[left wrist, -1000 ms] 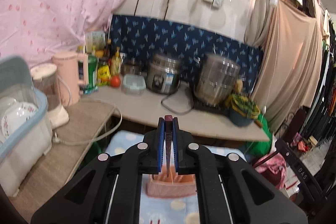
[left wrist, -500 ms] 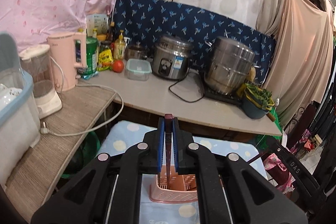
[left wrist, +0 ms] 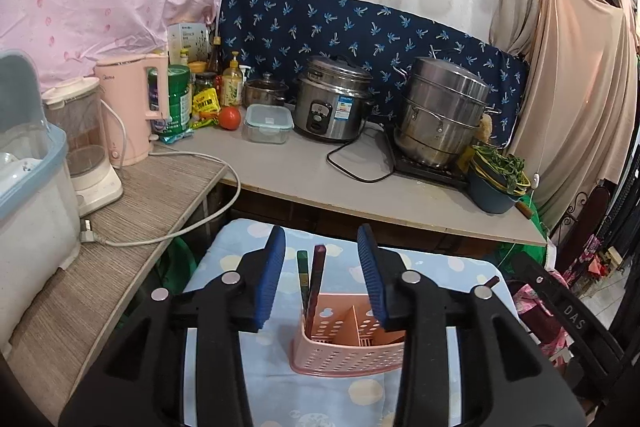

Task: Organize utensils
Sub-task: 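Open both tools to drop the chopsticks into the pink basket, then lower the right tool and grasp a dark red chopstick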

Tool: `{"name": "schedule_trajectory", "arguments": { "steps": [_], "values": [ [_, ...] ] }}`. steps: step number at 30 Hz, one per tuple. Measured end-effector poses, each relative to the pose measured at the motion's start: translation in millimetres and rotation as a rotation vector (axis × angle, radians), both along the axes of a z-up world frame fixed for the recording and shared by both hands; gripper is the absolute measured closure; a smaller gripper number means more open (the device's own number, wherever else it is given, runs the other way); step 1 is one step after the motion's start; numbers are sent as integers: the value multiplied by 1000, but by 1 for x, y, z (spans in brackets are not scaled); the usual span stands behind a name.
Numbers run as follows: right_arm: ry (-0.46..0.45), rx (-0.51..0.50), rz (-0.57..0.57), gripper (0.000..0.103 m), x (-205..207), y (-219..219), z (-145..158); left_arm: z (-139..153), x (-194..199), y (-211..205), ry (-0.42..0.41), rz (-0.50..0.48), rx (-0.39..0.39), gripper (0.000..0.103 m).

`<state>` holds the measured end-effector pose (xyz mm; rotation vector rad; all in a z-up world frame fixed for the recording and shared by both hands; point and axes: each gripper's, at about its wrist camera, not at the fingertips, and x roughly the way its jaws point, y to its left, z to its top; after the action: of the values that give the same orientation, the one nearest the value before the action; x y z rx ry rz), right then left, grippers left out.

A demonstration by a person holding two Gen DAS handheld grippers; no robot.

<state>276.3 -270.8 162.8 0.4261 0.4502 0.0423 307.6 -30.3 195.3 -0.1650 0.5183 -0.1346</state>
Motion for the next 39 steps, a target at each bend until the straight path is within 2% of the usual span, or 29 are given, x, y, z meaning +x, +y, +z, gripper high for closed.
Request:
{"name": "schedule_trajectory", "arguments": {
  "steps": [4,8,16,23,30,39],
  "values": [
    [-7,-2,14,74,-22,3,8,3,-13,-4,-1,8,32,58],
    [8,-12,33,73,-48,7,8,3,-32,-7,3,22,81,57],
    [103,-42,56,73,-107,13,-26,-24,-71,-7,73,19,140,55],
    [218,-83,67,73,-156,17,-77,-73,-110,-5,177,-5,192,55],
    [360,-141,102,73,-198,29,-137,-130,-145,2,296,-30,203,55],
    [462,-189,146,73,-235,49,-185,-189,-181,10,411,-54,219,55]
  ]
}}
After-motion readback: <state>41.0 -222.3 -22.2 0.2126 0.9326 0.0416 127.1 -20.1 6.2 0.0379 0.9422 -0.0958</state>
